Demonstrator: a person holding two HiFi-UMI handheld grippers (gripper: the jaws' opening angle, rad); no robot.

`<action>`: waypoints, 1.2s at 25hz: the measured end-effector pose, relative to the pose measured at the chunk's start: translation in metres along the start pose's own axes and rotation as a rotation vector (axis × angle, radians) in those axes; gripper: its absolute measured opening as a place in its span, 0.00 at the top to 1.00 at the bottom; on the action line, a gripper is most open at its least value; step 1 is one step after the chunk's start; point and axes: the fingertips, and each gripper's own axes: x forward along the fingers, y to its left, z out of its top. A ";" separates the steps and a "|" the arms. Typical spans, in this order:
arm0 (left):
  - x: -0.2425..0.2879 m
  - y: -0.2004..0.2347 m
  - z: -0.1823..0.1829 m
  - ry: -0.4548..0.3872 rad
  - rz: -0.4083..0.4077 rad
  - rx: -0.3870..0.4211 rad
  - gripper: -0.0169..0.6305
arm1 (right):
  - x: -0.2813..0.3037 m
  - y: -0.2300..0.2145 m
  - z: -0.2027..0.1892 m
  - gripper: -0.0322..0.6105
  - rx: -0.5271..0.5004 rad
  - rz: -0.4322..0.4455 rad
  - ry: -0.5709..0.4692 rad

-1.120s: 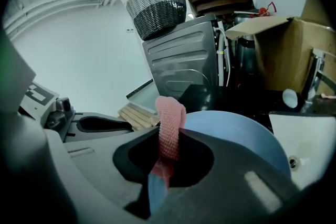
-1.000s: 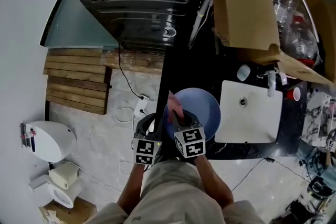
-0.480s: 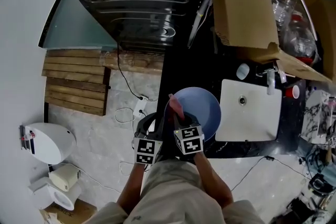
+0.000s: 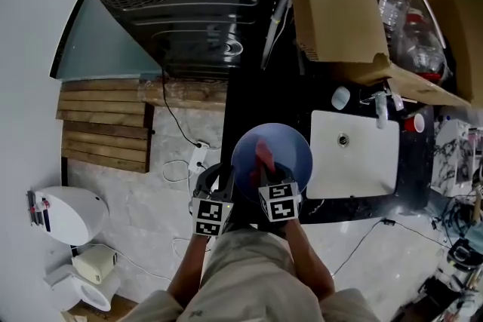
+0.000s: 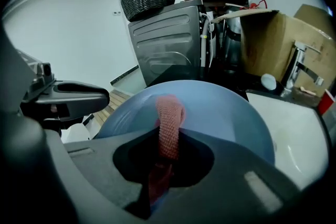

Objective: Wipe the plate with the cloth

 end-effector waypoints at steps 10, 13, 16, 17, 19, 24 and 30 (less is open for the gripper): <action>0.001 -0.013 0.004 -0.011 -0.037 0.035 0.87 | -0.018 -0.035 -0.011 0.91 -0.012 -0.118 0.053; 0.001 -0.016 0.005 -0.013 -0.045 0.040 0.87 | -0.026 -0.045 -0.012 0.91 -0.022 -0.153 0.067; 0.001 -0.019 0.005 -0.014 -0.052 0.044 0.87 | -0.035 -0.058 -0.016 0.91 -0.031 -0.192 0.085; 0.001 -0.019 0.005 -0.015 -0.054 0.045 0.87 | -0.038 -0.062 -0.018 0.91 -0.032 -0.203 0.091; 0.001 -0.020 0.006 -0.016 -0.057 0.046 0.87 | -0.044 -0.070 -0.021 0.91 -0.030 -0.223 0.099; 0.000 -0.019 0.007 -0.022 -0.052 0.048 0.87 | -0.061 -0.086 -0.023 0.91 -0.030 -0.269 0.102; -0.005 -0.018 0.007 -0.034 -0.039 0.042 0.87 | -0.086 -0.098 -0.024 0.91 -0.026 -0.310 0.086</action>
